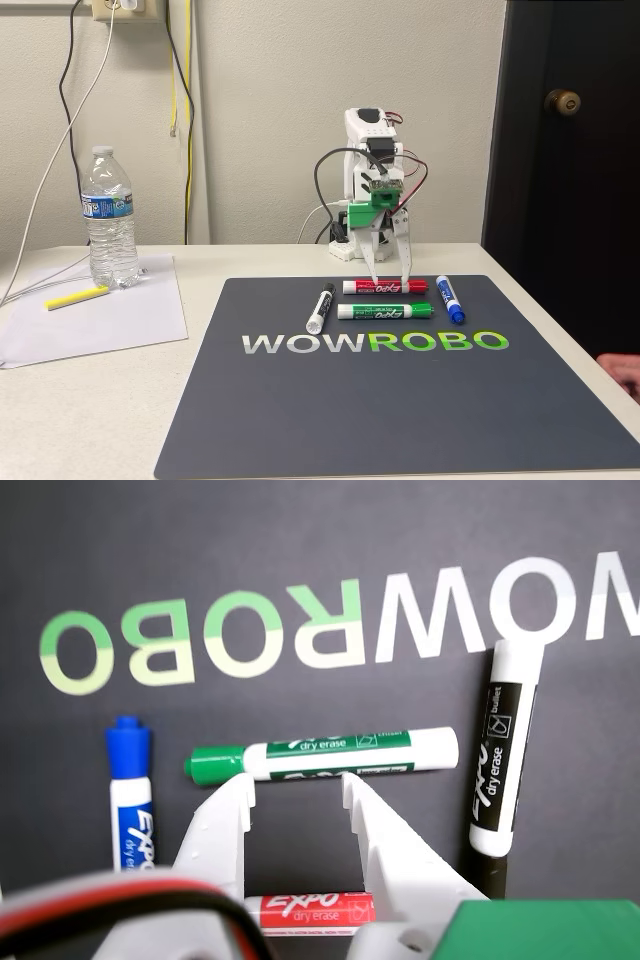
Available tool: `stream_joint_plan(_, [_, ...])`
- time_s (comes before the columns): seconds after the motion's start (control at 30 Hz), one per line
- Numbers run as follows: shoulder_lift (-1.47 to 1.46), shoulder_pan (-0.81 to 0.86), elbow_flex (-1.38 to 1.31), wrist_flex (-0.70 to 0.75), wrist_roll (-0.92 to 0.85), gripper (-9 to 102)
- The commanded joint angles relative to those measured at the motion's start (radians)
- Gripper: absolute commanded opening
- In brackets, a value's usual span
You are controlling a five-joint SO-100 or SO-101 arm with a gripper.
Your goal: Pick up the red marker.
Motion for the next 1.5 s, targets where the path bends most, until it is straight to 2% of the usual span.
stream_joint_plan(0.0, [0.044, 0.02, -0.026, -0.044, 0.081, 20])
stream_joint_plan(0.17, [0.044, 0.055, -0.043, -0.049, 0.193, 20])
stream_joint_plan(0.37, [0.044, 0.097, -0.13, 0.103, 0.319, 20])
stream_joint_plan(0.57, [0.063, 0.04, -0.15, 0.265, 0.499, 20])
stream_joint_plan(0.8, [0.041, -0.034, -0.19, 0.459, 0.887, 20])
stream_joint_plan(0.87, [0.038, -0.041, -0.186, 0.462, 0.976, 20])
stream_joint_plan(1.13, [0.097, -0.044, -0.147, 0.46, 1.152, 20])
stream_joint_plan(1.47, [0.295, -0.055, 0.124, 0.36, 1.19, 20])
